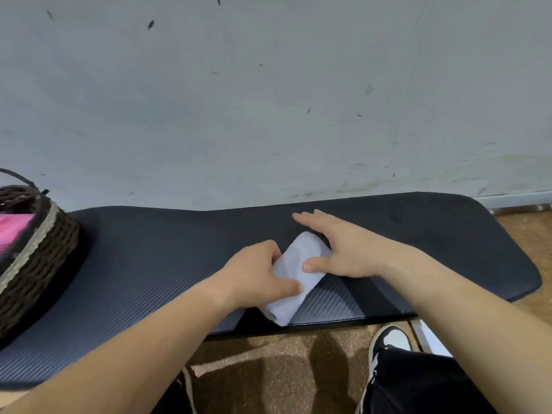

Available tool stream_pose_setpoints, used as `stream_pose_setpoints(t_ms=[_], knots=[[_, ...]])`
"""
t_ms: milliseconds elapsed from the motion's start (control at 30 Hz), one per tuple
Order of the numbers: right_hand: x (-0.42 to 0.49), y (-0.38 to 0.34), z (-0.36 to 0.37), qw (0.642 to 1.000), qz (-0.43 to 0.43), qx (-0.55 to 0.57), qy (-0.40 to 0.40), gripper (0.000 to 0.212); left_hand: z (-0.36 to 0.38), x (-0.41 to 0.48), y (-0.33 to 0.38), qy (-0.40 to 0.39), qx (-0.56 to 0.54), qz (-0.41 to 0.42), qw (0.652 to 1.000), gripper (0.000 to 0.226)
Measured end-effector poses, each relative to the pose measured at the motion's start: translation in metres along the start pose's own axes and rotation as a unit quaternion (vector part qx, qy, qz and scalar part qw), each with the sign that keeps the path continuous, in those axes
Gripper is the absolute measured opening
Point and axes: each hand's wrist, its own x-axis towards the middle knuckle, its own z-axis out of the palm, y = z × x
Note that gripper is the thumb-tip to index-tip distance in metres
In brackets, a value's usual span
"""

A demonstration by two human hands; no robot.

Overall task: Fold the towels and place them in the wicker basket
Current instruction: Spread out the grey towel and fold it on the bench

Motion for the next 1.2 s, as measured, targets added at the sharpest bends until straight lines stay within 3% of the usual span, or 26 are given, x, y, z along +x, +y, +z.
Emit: stream_pose_setpoints(t_ms=[67,167,367,500,700,767,867,1000,1200], knots=[[-0.002,-0.011,0.001,0.999,-0.029,-0.020,-0.023,0.094,-0.015,-0.006,-0.005,0.014,0.000,0.039,0.999,0.041],[-0.004,-0.028,0.003,0.999,-0.027,-0.009,-0.021,0.063,-0.036,-0.019,-0.014,0.036,-0.032,0.088,0.995,0.037],[-0.005,-0.062,0.006,0.978,-0.001,0.198,0.071,0.041,-0.072,-0.048,-0.042,0.101,-0.127,0.074,0.984,0.049],[-0.008,-0.097,0.027,0.933,0.026,0.339,0.115,0.041,-0.097,-0.073,-0.073,0.109,-0.288,0.023,0.951,0.056],[0.005,-0.175,0.055,0.895,0.029,0.434,0.104,0.046,-0.123,-0.129,-0.134,0.104,-0.482,0.002,0.870,0.038],[0.016,-0.202,0.062,0.880,0.036,0.465,0.089,0.046,-0.137,-0.149,-0.159,0.127,-0.497,-0.004,0.858,0.030],[0.036,-0.249,0.072,0.863,0.047,0.502,-0.001,0.036,-0.159,-0.177,-0.204,0.190,-0.476,-0.021,0.858,0.025],[0.076,-0.312,0.094,0.882,0.038,0.467,-0.046,0.034,-0.189,-0.203,-0.262,0.249,-0.452,-0.055,0.855,0.024],[0.157,-0.405,0.124,0.946,-0.018,0.322,0.006,0.031,-0.236,-0.212,-0.343,0.321,-0.398,-0.117,0.851,0.020]])
